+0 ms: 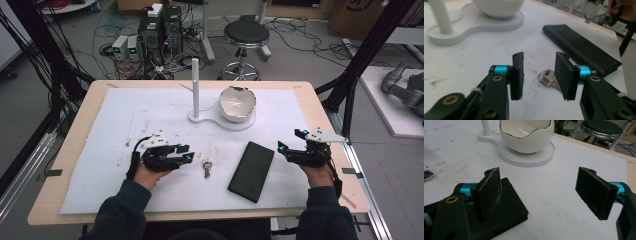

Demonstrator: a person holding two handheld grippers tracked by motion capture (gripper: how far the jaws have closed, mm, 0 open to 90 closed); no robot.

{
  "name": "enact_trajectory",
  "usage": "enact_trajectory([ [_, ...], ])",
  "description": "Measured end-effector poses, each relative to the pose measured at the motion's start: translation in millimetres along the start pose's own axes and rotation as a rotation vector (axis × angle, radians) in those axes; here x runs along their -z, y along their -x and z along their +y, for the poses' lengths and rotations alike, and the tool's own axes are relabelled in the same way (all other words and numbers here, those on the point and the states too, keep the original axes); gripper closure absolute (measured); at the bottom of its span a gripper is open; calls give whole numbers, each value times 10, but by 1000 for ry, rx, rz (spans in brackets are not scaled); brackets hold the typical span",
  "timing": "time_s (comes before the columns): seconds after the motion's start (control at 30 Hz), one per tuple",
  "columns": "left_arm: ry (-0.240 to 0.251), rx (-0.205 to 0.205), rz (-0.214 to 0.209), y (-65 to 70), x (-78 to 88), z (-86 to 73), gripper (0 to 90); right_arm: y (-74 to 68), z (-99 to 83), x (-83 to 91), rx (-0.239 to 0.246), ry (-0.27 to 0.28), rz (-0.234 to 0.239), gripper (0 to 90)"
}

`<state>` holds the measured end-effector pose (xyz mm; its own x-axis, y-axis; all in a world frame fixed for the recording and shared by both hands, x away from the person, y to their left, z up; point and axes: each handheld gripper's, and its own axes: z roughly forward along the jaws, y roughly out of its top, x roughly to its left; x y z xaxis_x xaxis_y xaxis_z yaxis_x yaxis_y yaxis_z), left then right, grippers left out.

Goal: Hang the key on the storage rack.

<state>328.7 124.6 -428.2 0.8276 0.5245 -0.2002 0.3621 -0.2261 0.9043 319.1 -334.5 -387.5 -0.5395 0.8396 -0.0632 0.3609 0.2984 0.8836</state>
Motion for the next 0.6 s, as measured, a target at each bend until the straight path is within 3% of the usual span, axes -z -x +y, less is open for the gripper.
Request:
enact_trajectory([
  [0.03,-39,-3,-6,18,-108,11,621,-4,2,0,3,1,1,210],
  [0.17,-119,-25,-6,7,-293,14,665,-23,6,5,14,-2,5,210],
  [0.5,-221,-50,-18,-23,-489,7,673,-14,17,-2,17,0,4,211],
  [0.53,-249,-56,-27,-28,-547,-10,673,-18,21,-4,15,-1,4,211],
  [0.6,-259,-56,-40,-22,-571,-1,677,-18,23,-10,18,-2,8,211],
])
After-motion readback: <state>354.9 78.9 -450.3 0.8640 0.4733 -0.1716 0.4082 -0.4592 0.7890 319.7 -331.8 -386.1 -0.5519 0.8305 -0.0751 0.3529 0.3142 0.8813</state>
